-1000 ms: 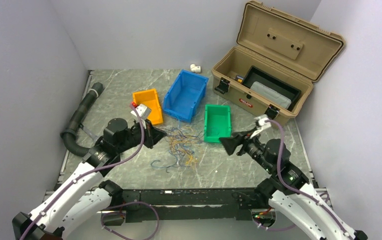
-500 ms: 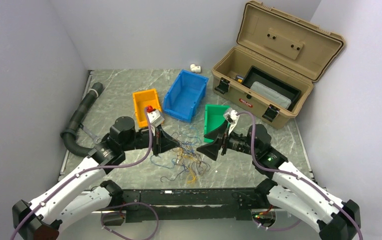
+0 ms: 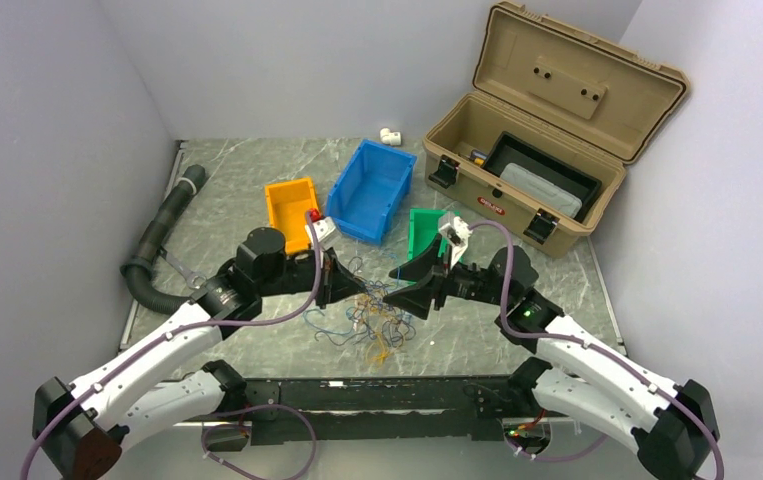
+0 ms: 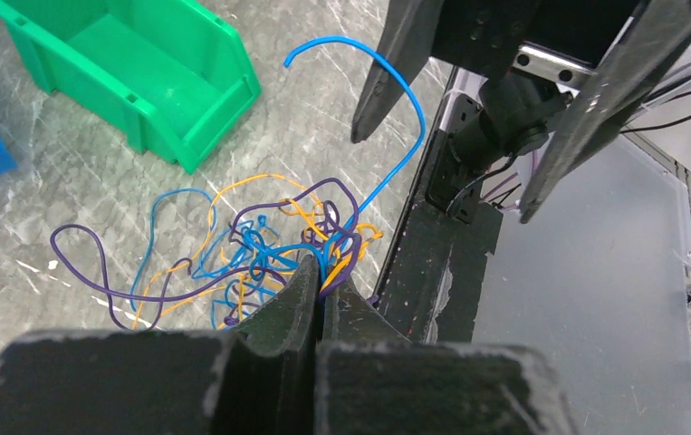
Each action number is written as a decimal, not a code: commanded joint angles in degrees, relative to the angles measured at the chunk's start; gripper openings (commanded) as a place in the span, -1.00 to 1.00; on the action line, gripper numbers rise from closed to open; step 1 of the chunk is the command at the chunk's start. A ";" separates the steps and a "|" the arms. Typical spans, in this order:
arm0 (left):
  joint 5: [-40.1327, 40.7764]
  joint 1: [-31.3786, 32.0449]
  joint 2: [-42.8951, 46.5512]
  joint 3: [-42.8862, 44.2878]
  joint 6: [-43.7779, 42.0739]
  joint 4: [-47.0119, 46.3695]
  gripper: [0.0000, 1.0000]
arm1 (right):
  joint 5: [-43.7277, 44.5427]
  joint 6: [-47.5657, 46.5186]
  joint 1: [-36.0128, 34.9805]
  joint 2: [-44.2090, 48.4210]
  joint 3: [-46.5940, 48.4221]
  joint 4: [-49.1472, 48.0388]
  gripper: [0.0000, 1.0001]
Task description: Untangle the cables
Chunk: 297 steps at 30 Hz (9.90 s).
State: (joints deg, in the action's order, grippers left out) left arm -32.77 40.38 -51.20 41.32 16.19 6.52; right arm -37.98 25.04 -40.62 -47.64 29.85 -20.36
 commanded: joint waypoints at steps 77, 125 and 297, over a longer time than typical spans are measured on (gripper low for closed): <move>44.71 10.27 0.31 -1.31 5.32 2.86 0.14 | 48.61 -15.05 -0.23 -0.74 46.45 32.35 -1.00; 34.11 8.05 -9.76 13.28 1.23 11.73 -0.01 | 11.33 -7.85 -7.42 -13.93 22.83 16.14 -1.00; 25.63 -3.68 -5.90 -11.11 13.10 0.47 -1.00 | 49.03 -8.65 -11.86 6.97 15.10 40.35 -0.72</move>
State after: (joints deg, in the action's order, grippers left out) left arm -7.64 39.05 -61.01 30.72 29.76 5.52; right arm 7.77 17.80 -52.38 -41.10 43.20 16.03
